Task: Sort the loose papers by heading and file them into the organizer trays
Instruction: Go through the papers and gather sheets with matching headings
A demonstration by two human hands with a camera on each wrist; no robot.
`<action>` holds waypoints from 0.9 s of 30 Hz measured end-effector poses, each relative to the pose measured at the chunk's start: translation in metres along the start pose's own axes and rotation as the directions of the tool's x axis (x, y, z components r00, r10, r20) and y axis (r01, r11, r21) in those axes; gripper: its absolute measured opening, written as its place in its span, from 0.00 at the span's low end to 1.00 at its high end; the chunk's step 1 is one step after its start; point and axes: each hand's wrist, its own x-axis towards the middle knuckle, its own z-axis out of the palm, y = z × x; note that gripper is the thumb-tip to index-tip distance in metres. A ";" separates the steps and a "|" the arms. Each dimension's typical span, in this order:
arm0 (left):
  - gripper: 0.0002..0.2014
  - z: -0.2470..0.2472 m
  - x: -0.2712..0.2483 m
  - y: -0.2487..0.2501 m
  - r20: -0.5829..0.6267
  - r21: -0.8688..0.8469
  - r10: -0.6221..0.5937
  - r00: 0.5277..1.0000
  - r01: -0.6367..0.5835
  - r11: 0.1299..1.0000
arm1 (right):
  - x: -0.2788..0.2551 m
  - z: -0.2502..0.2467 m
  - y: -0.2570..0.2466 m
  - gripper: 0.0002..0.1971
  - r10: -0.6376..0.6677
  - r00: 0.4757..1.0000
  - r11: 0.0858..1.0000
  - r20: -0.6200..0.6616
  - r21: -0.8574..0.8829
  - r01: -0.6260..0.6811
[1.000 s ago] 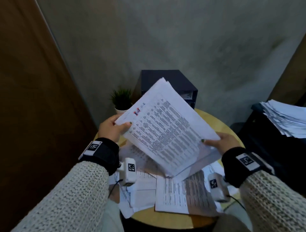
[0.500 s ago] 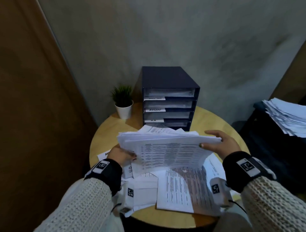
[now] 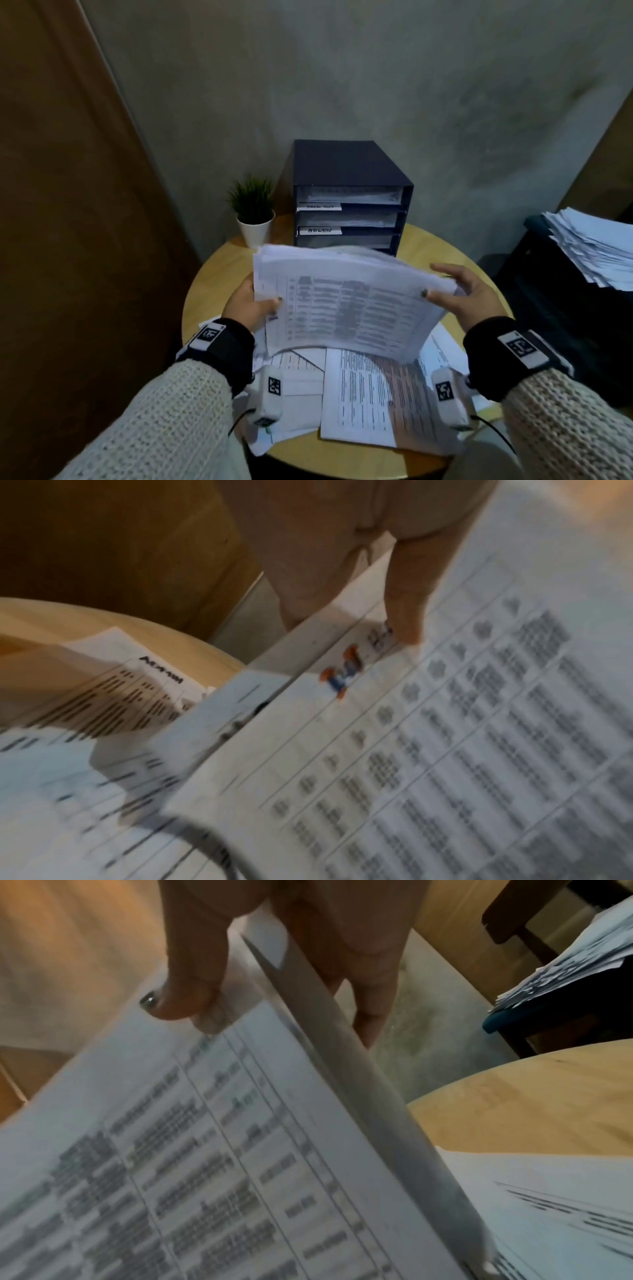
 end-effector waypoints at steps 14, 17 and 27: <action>0.13 -0.003 0.001 -0.013 -0.130 0.111 -0.034 0.991 0.049 0.993 | -0.009 0.008 0.011 0.13 0.087 0.996 0.994 -0.036 -0.059 -0.089; 0.20 -0.007 0.000 -0.023 -0.049 0.065 -0.108 0.993 0.111 0.992 | -0.011 0.011 0.008 0.15 0.087 0.996 0.995 0.016 -0.058 -0.086; 0.25 -0.003 -0.013 0.016 -0.001 0.271 0.040 0.999 -0.038 0.962 | -0.004 0.014 -0.038 0.14 -0.040 0.995 0.951 0.089 -0.303 0.065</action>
